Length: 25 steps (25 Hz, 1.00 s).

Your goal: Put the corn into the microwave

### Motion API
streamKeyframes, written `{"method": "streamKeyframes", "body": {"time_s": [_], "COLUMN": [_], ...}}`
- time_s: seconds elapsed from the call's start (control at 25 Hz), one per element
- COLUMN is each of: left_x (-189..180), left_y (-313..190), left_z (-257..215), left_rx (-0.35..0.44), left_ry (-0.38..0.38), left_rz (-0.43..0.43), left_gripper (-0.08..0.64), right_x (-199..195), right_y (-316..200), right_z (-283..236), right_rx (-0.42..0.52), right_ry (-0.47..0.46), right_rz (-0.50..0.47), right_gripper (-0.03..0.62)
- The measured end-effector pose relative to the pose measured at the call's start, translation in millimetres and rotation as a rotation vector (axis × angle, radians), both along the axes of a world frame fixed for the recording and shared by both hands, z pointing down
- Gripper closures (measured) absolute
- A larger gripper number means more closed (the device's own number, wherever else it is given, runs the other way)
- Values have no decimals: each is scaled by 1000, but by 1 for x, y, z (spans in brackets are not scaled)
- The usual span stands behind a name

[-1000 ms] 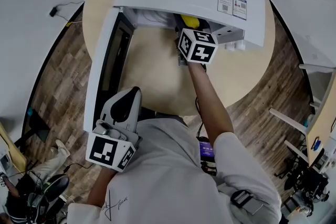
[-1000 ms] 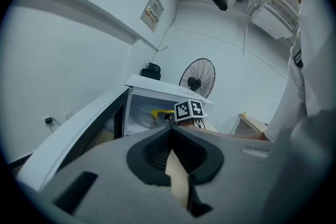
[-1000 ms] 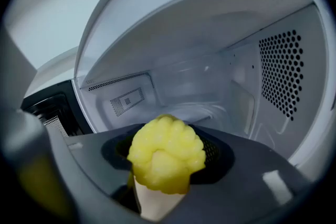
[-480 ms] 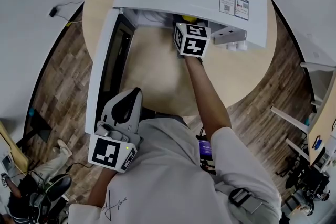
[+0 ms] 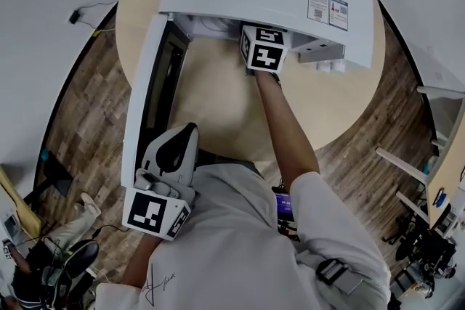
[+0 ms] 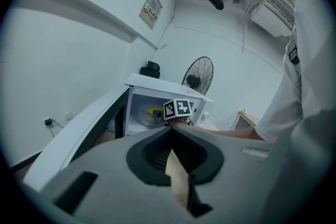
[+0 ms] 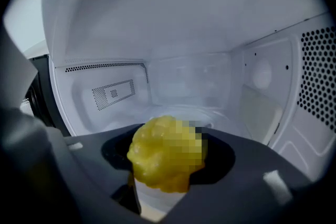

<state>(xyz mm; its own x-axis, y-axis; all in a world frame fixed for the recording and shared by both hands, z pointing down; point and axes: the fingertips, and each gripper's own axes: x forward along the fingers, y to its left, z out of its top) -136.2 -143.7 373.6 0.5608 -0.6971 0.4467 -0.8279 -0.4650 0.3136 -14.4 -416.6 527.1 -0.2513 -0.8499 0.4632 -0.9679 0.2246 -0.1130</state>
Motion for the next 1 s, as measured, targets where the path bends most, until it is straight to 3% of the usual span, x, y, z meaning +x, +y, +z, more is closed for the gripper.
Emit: {"method": "streamKeyframes", "body": {"time_s": [0.6,1.0], "left_x": [-8,-14], "left_y": [0,-2], "left_z": [-1,-1], "left_rx": [2,12], "left_ry": [-1,-11], "left_rz": [1,-25], "left_gripper": [569,569], "right_x": [-13,-16], "right_y": [-5,-7], "right_z": [12,19], "right_rx": [-5,27], "right_ry": [137,360], "right_rz": [-47,-111], "right_gripper": [330,330]}}
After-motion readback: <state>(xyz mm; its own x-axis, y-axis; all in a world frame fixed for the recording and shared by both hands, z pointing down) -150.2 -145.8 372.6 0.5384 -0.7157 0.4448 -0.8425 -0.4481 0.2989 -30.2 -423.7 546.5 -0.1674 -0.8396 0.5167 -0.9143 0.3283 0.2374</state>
